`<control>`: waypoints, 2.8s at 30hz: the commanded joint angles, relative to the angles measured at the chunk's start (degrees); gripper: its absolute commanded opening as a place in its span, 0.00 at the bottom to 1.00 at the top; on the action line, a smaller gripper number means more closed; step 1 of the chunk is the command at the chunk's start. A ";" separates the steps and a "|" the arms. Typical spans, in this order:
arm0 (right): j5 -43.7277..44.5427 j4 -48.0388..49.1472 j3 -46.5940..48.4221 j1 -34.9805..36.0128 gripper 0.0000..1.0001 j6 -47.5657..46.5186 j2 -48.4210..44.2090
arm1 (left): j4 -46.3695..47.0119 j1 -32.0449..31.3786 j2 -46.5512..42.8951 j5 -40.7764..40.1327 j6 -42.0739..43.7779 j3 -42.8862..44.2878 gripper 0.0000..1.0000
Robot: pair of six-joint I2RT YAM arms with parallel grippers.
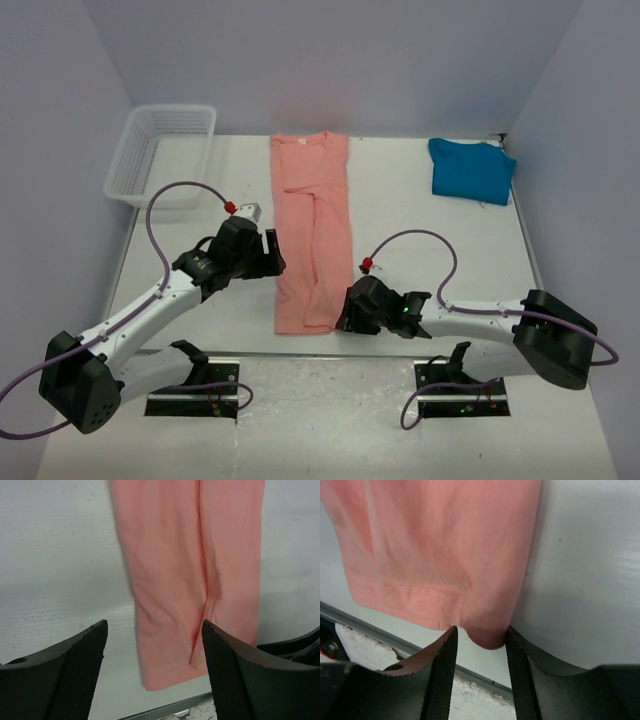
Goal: Fold and stack the t-shirts
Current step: Grab the bottom of the folded rectangular tshirt with both arms
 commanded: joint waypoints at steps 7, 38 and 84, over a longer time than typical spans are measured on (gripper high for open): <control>4.14 -4.91 0.10 1.80 0.27 3.84 0.29 | -6.07 -0.14 -0.82 -0.25 -3.06 -2.34 0.68; 9.42 -11.15 1.94 1.36 0.29 9.20 6.00 | -8.97 -0.41 -3.73 -0.08 -4.21 -5.69 0.67; 9.42 -9.56 -1.13 1.36 0.00 10.08 2.75 | 1.83 -11.13 6.29 12.22 -18.36 -14.92 0.49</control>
